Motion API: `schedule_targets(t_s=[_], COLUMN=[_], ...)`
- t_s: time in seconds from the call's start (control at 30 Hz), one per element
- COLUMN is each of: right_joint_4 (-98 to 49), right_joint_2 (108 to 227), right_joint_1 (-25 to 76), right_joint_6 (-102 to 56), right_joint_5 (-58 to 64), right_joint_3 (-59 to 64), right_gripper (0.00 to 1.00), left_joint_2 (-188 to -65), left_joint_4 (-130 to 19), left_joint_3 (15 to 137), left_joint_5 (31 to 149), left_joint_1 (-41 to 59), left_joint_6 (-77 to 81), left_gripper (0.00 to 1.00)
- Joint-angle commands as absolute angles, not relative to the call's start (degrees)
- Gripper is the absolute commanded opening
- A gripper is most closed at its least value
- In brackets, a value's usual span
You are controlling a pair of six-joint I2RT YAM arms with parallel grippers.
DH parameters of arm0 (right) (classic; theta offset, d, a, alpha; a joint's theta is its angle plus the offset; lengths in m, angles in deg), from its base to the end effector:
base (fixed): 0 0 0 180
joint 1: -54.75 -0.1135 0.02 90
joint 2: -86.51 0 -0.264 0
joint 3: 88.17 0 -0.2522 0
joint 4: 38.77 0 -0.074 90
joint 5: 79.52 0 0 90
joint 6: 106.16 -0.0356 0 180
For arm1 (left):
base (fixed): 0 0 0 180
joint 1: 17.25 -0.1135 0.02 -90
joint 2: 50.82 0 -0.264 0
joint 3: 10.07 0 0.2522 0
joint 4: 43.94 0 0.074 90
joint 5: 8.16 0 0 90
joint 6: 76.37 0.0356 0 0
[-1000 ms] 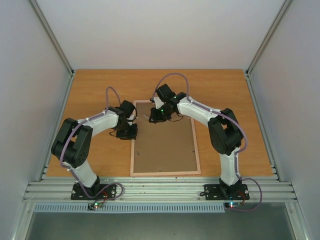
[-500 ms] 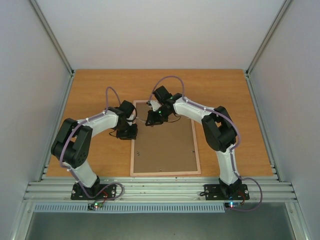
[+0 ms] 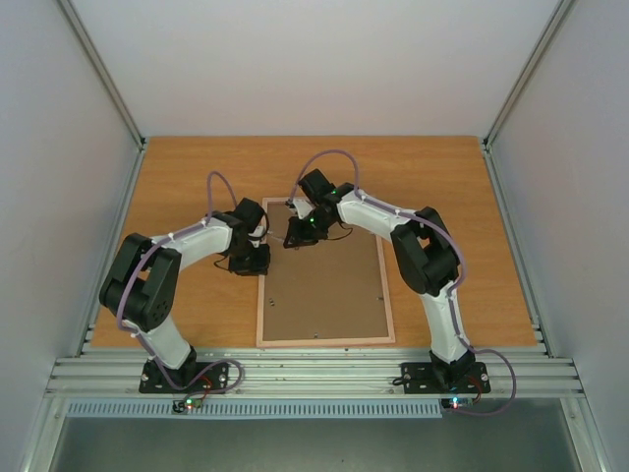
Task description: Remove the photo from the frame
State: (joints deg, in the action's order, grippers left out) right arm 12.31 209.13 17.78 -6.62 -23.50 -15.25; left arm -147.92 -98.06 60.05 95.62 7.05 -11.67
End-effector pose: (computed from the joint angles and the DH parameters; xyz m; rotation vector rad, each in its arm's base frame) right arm 0.3447 0.2843 0.1733 -1.2391 2.4454 0.9463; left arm 0.2646 -0.1288 0.1538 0.0021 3.0711 -0.4371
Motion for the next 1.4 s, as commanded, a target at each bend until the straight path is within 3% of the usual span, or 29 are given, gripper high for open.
schedule_targets(t_s=[0.0, 1.37], right_joint_4=[12.61, -5.80], right_joint_2=[211.27, 207.39], right_joint_1=[17.48, 23.33], right_joint_6=[-5.95, -22.21], right_joint_5=[-24.20, -25.55], right_joint_3=[-17.27, -6.57], right_gripper=[0.01, 0.01], left_joint_2=[-147.12, -144.06], left_joint_4=[-99.25, -98.69], left_joint_3=[58.28, 53.85], left_joint_5=[100.83, 100.71], left_joint_1=[7.63, 7.63], left_joint_6=[-11.77, -13.61], left_gripper=[0.10, 0.07])
